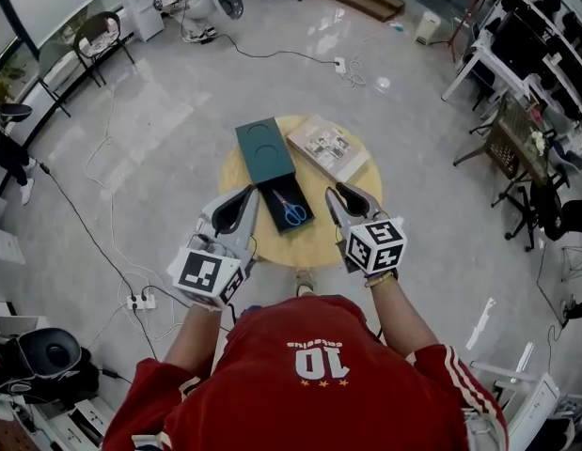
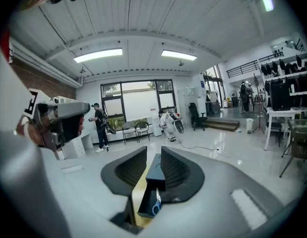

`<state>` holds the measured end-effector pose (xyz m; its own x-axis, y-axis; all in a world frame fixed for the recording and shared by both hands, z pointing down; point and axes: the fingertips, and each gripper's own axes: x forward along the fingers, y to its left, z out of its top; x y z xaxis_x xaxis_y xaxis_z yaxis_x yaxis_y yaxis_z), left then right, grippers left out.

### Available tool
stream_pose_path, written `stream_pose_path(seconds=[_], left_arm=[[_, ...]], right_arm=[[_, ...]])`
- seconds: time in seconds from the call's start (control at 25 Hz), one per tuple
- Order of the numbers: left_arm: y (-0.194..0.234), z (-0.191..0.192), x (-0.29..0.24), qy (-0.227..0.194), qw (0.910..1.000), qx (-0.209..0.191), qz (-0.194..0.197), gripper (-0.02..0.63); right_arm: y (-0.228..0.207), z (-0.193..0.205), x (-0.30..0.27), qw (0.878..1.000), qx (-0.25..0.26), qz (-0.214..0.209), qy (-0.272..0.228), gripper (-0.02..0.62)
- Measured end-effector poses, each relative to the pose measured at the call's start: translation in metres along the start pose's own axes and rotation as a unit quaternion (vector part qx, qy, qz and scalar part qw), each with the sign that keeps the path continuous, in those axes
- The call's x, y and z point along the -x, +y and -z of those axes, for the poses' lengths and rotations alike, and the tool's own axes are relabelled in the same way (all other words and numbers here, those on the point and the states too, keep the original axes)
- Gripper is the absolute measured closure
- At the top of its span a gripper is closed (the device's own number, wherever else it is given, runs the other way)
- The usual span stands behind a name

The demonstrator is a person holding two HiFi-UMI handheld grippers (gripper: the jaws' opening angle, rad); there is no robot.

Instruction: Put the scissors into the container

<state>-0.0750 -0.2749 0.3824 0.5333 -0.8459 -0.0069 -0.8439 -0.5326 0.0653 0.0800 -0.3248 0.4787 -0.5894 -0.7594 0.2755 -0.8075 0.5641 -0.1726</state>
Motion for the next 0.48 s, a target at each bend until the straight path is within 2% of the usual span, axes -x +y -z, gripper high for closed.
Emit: stream_pose_path(seconds=[0.2,0.48], left_arm=[[-0.003,-0.006,0.014,-0.007,0.9999,-0.008,0.005,0.604],[-0.001,-0.013,0.024,-0.008,0.9998,-0.018,0.000,0.604]], right_arm=[[0.020,-0.033,0.021,0.999,0.004,0.003,-0.047,0.507],[0.038,-0.064,0.041,0.996,0.004,0.011,-0.088,0.515]])
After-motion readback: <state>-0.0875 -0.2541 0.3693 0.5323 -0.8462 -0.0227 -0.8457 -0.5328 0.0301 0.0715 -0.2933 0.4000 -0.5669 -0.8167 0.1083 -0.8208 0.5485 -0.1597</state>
